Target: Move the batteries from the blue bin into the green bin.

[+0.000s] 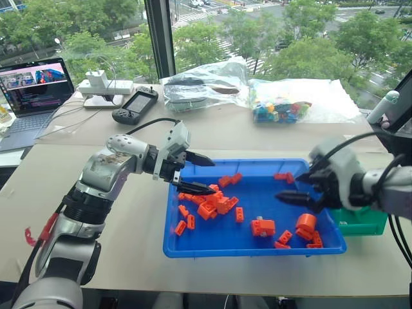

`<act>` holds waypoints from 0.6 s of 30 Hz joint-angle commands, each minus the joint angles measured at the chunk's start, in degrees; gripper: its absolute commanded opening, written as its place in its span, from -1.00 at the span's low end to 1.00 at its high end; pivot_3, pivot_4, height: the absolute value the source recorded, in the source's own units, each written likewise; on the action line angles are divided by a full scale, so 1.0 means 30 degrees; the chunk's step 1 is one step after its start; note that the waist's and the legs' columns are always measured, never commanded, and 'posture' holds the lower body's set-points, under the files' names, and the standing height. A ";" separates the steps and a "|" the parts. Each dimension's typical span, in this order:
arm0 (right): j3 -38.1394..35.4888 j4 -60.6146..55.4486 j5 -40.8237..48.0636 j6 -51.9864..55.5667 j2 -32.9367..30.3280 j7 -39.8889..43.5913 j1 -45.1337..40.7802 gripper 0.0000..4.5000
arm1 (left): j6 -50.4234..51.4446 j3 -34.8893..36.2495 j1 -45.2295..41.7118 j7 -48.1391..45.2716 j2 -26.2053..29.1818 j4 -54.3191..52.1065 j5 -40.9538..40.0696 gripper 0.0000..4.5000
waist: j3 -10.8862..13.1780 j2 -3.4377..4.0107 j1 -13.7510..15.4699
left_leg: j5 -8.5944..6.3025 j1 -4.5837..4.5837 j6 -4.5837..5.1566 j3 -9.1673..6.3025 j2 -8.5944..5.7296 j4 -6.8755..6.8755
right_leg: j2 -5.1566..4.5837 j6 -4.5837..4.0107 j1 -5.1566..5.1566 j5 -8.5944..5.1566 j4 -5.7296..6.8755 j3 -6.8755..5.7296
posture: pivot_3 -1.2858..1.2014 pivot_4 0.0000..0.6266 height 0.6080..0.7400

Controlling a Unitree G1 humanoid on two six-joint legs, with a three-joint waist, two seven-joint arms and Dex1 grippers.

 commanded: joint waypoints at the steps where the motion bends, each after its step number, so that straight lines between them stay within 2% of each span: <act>1: 0.1480 -0.1357 -0.0179 -0.1464 -0.0523 0.0236 0.0495 0.98 | -0.0039 0.0096 -0.0309 -0.0145 0.0124 -0.0564 -0.0146 1.00 | 0.0000 0.0000 -0.0015 | 0.0000 0.0000 0.0000 0.0002 0.0002 0.0000 | 0.0000 0.0000 -0.0003 0.0000 0.0003 0.0002 | 0.03 -0.52 0.88; 4: 0.2585 -0.1902 -0.0150 -0.2002 -0.0525 0.0320 0.0940 0.98 | 0.0018 0.0115 -0.0288 -0.0154 0.0192 -0.0616 -0.0159 1.00 | 0.0000 0.0000 -0.0032 | 0.0000 0.0001 0.0000 0.0000 0.0003 0.0000 | 0.0001 0.0000 -0.0007 0.0000 0.0004 -0.0001 | 0.03 -0.52 0.88; 12: 0.3110 -0.1587 -0.0295 -0.2097 -0.0013 -0.0112 0.1039 0.98 | 0.0051 0.0097 -0.0212 -0.0171 0.0318 -0.0697 -0.0132 1.00 | 0.0000 -0.0001 -0.0025 | 0.0001 0.0006 -0.0001 -0.0003 0.0004 0.0002 | 0.0003 0.0000 -0.0007 0.0000 0.0003 -0.0003 | 0.03 -0.52 0.88; 13: 0.3241 -0.1504 -0.0375 -0.2127 0.0191 -0.0280 0.1018 0.76 | 0.0053 0.0097 -0.0211 -0.0176 0.0326 -0.0686 -0.0131 1.00 | -0.0001 -0.0001 -0.0035 | 0.0001 0.0007 -0.0001 -0.0002 0.0004 0.0002 | 0.0003 0.0000 -0.0006 0.0000 0.0004 -0.0003 | 0.03 -0.52 0.88; 14: 0.3331 -0.1447 -0.0428 -0.2135 0.0336 -0.0402 0.0998 0.67 | 0.0054 0.0097 -0.0213 -0.0179 0.0332 -0.0675 -0.0131 1.00 | 0.0000 -0.0001 -0.0042 | 0.0001 0.0007 -0.0001 -0.0003 0.0006 0.0002 | 0.0003 0.0000 -0.0006 0.0000 0.0004 -0.0004 | 0.03 -0.52 0.88; 18: 0.3510 -0.1280 -0.0537 -0.1915 0.0934 -0.0684 0.1064 0.08 | 0.0043 0.0076 -0.0202 -0.0230 0.0391 -0.0666 -0.0110 1.00 | 0.0000 -0.0001 -0.0038 | 0.0001 0.0007 -0.0001 -0.0004 0.0004 0.0002 | 0.0003 0.0000 -0.0009 0.0000 0.0005 -0.0004 | 0.03 -0.52 0.88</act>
